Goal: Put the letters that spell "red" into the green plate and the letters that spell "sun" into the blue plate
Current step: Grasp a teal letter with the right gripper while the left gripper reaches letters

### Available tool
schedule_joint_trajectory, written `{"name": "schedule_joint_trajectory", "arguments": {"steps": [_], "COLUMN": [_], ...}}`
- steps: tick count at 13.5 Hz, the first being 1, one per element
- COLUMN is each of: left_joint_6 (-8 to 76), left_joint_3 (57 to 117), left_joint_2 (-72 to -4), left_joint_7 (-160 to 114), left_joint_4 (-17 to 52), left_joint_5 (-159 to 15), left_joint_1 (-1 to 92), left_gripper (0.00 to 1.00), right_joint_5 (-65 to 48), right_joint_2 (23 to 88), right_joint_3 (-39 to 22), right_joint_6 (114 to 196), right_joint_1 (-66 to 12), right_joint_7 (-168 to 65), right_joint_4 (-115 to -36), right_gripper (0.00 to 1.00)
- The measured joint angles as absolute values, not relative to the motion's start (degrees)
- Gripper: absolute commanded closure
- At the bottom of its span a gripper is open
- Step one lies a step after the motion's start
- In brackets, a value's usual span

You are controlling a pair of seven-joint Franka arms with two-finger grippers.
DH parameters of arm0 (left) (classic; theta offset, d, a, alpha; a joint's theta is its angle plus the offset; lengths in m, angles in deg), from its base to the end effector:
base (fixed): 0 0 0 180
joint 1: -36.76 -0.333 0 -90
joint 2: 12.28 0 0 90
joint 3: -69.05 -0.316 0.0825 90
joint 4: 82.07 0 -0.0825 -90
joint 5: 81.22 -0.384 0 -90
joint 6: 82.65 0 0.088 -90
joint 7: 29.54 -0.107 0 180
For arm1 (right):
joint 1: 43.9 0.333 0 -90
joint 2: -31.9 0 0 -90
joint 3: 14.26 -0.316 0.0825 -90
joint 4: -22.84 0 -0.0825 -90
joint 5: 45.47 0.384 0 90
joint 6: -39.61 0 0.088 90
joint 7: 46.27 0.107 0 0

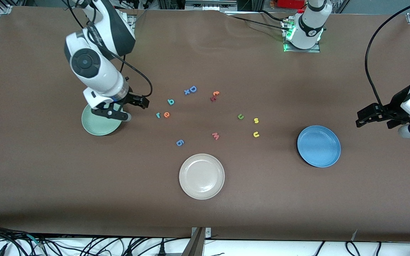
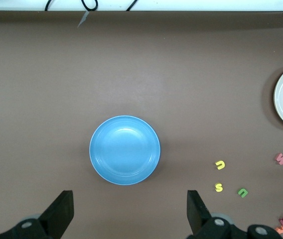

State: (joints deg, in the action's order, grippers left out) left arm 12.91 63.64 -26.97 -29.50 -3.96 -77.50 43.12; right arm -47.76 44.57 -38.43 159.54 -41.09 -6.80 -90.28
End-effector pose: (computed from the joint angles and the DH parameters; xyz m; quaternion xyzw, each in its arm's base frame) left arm 0.6399 -0.0248 0.5794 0.9995 -0.0074 0.0244 0.0207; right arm 0.5264 0.2570 0.3609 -0.9937 0.1007 0.0498 0.0011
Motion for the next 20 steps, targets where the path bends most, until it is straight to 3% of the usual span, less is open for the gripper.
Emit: {"name": "schedule_joint_trajectory", "arguments": {"steps": [4, 10, 15, 20], "left_joint_6": [12.9, 13.7, 18.9, 25.1], "left_joint_3": [64.1, 64.5, 64.8, 64.9], "left_joint_2": [-28.4, -34.8, -40.7, -42.8], "left_joint_7": [-29.5, -29.4, -23.9, -12.0], "left_joint_4": [-3.9, -3.6, -1.8, 3.0], "left_joint_5": [-77.5, -76.4, -75.8, -75.7], "left_joint_1": [44.4, 48.1, 52.2, 56.8], "left_gripper": [0.0, 0.0, 0.0, 0.0], "right_joint_5": [-47.8, -50.5, -51.5, -52.5], "right_joint_2": [47.2, 53.1, 59.3, 60.6], "right_joint_3": [-38.7, -38.2, -36.7, -36.7], "right_joint_6": [171.6, 179.1, 185.6, 187.3], "right_joint_1": [-39.4, -39.4, -39.4, -37.8], "right_joint_7": [-5.9, -5.9, -5.9, -5.6], "right_joint_4": [-97.5, -100.9, -100.9, -100.7], "right_gripper": [0.01, 0.02, 0.19, 0.19]}}
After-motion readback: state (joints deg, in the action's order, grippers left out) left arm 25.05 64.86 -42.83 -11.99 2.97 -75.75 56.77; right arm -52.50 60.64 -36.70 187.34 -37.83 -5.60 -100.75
